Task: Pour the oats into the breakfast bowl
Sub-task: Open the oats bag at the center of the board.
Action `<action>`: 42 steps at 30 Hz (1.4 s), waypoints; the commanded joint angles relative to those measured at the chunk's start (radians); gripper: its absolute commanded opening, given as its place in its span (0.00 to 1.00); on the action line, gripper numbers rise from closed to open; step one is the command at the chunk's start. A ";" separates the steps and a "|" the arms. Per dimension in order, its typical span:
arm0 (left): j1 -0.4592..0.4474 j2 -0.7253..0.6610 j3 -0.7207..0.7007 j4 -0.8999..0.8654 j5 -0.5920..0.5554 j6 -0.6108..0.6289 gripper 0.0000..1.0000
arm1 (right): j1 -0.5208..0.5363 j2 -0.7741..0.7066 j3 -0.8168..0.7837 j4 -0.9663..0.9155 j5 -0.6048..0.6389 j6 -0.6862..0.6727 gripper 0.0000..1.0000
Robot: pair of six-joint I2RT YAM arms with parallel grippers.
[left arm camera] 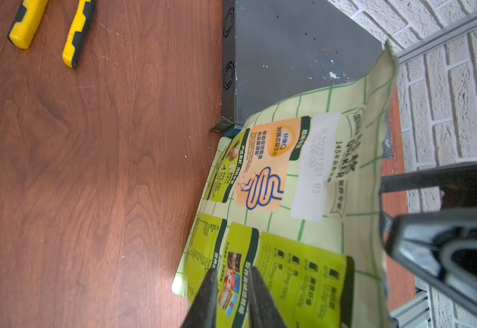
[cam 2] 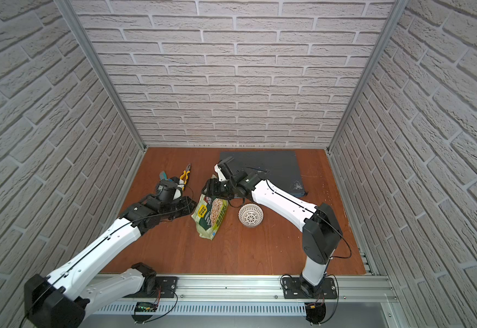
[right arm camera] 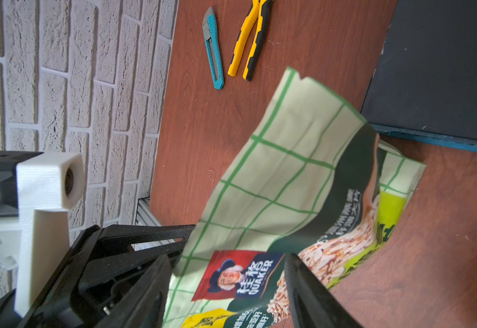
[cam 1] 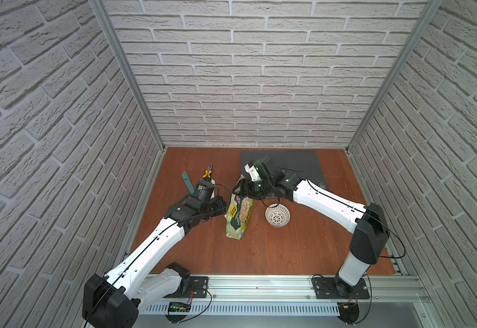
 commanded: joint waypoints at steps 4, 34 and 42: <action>0.006 -0.002 0.006 0.031 0.002 0.006 0.23 | 0.008 -0.006 0.011 -0.038 0.035 -0.023 0.66; 0.008 -0.028 0.031 0.034 0.015 -0.002 0.24 | -0.004 -0.079 -0.067 0.019 -0.013 -0.015 0.09; 0.021 -0.068 0.040 0.097 0.102 -0.040 0.28 | -0.016 -0.100 -0.124 0.077 -0.048 -0.016 0.03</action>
